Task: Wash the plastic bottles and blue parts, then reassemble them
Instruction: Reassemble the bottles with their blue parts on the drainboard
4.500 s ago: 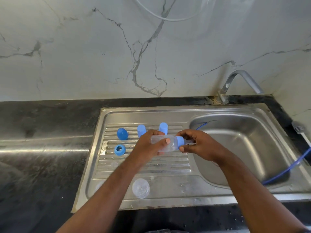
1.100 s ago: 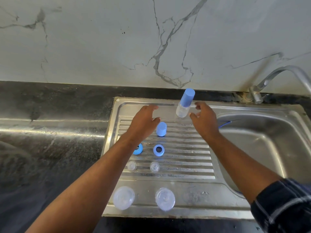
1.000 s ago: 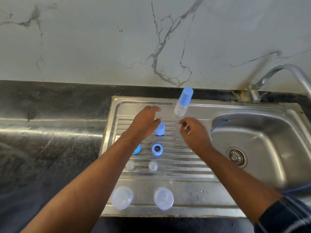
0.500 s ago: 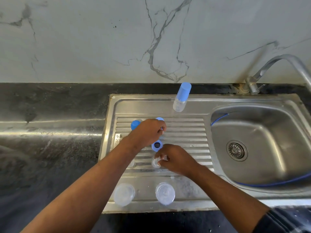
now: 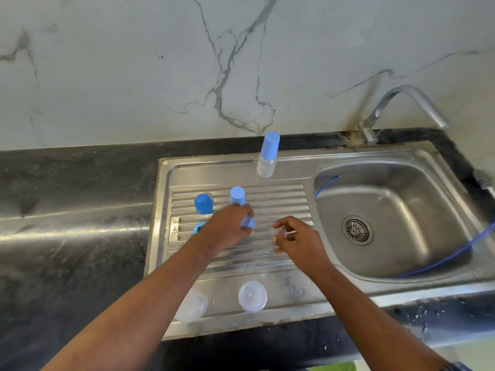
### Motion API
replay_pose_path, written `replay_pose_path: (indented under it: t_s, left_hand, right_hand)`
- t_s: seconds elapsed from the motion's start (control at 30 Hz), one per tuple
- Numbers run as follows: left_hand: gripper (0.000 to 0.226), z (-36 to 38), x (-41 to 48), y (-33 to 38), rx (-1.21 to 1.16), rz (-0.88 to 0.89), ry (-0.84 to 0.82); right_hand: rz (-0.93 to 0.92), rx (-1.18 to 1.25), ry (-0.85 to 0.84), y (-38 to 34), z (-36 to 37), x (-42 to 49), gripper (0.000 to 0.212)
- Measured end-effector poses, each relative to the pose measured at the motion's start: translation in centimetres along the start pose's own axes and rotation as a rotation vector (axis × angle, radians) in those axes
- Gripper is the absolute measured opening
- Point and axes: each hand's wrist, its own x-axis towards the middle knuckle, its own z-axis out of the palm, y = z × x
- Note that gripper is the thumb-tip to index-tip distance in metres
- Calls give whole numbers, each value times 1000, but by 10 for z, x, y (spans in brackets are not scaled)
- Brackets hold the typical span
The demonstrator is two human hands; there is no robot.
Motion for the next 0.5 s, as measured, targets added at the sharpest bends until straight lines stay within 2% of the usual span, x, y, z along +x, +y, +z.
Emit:
replay_pose_path:
  t_s: [0.07,0.13,0.2,0.27,0.4,0.5]
  left_hand:
    - [26,-12,-9,10,-397,-115,72]
    - [24,-21,-20,22,-761,-192,76]
    - [28,-29,-32,32,-958,-202,81]
    - [34,-32,-43,40,-1029,-186,93]
    - [41,-26,-56,45,-1092,-116,57]
    - [46,-23,-62,49,-1071,-93,91]
  right_hand:
    - [-65,-52,45,-8,0,-3,24]
    - [-120,-60,100,-16,1,-5,27]
    - [-187,-91,144,-24,3,-7,29]
    - [-231,-125,184,-32,4,-10,29]
    - [-268,-159,219,-47,8,-23,49]
    - [-338,-234,214,-52,9,-32,50]
